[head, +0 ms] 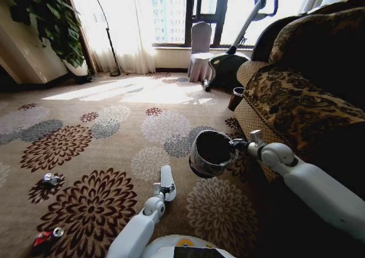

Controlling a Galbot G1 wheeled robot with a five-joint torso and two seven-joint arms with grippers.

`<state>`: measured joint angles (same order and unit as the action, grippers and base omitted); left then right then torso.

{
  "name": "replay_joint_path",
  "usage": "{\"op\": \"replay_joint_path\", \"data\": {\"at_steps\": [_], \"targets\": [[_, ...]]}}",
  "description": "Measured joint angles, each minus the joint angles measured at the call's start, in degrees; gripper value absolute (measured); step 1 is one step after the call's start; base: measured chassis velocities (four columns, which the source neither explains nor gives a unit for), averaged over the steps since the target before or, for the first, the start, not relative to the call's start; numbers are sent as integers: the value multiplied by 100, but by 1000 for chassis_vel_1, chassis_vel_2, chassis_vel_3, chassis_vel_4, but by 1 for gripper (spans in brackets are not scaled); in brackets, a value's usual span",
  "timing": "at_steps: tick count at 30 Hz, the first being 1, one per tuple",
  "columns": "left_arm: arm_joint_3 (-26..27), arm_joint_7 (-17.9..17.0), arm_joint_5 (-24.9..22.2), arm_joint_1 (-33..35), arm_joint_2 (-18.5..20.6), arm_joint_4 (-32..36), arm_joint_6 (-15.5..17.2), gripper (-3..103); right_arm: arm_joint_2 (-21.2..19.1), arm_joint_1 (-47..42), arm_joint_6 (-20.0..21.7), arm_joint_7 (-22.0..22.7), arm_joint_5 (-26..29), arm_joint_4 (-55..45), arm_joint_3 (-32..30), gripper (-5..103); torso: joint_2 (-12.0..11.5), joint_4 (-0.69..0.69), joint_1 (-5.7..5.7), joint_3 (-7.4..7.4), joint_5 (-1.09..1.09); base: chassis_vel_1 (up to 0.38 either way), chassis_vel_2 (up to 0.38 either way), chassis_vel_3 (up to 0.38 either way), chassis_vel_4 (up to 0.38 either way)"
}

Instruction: Pick up the trash from the ground and place it into the trash bin.

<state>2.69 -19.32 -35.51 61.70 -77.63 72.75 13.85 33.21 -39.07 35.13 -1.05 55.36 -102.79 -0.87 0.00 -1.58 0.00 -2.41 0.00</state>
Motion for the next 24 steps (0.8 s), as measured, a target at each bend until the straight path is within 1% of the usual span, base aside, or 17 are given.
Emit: {"op": "replay_joint_path", "data": {"at_steps": [2, 5, 9, 10, 11, 13, 14, 16, 19, 21, 22, 23, 24], "targets": [[-43, 133, 12, -121, -80, -269, -114, 100, -12, -23, -9, 0, 3, -1, 1, 1, 0, 0, 0, 0, 2, 0, 0, 0, 0], [-53, 150, 68, -169, -158, -396, -182, 100, -9, -34, -45, 1, -5, 28, 26, 1, 0, -1, 0, 0, 2, 0, 0, 0, 0], [-71, 137, 73, -171, -190, -415, -187, 100, 30, -32, -79, 1, -10, 77, 83, 1, 0, -2, 0, 0, 3, 0, 0, 0, 0], [-87, 136, 84, -171, -192, -426, -187, 102, 60, -18, -110, 1, -19, 111, 133, 1, 0, -2, 0, 0, 4, 0, 0, 0, 0], [-97, 136, 89, -171, -190, -428, -187, 100, 82, -2, -128, 1, -24, 134, 164, 1, 0, -2, 0, 0, 4, 0, 0, 0, 0], [-104, 137, 94, -171, -187, -428, -187, 100, 96, 10, -136, 1, -26, 151, 183, 1, 0, -2, 0, 0, 2, 0, 0, 0, 0], [-109, 140, 98, -171, -182, -423, -201, 93, 123, 40, -144, 1, -27, 175, 216, 1, 0, -1, 0, 0, 0, 0, 0, 0, 0], [-115, 146, 112, -169, -181, -412, -232, 93, 149, 67, -149, 1, -35, 200, 251, 1, 0, -1, 0, 0, 0, 0, 0, 0, 0], [-164, 169, 277, -132, -161, -338, -331, 79, 221, 130, -153, 1, -63, 257, 347, 1, 0, 2, 0, -1, -3, 0, 0, 0, 0], [-197, 190, 345, -112, -136, -270, -355, 79, 252, 164, -153, 1, -81, 285, 398, 1, 0, 2, 0, -1, -5, 0, 0, 0, 0], [-216, 203, 361, -107, -124, -237, -363, 68, 274, 188, -153, 2, -93, 302, 431, 1, 0, 2, 0, -1, -3, 0, 0, 0, 0], [-237, 216, 368, -113, -117, -222, -372, 62, 296, 216, -153, 2, -94, 312, 468, 1, 0, 2, 0, -1, -1, 0, 0, 0, 0], [-237, 216, 368, -113, -117, -222, -372, 62, 296, 216, -153, 2, -94, 312, 468, 1, 0, 2, 0, -1, -1, 0, 0, 0, 0]]}}
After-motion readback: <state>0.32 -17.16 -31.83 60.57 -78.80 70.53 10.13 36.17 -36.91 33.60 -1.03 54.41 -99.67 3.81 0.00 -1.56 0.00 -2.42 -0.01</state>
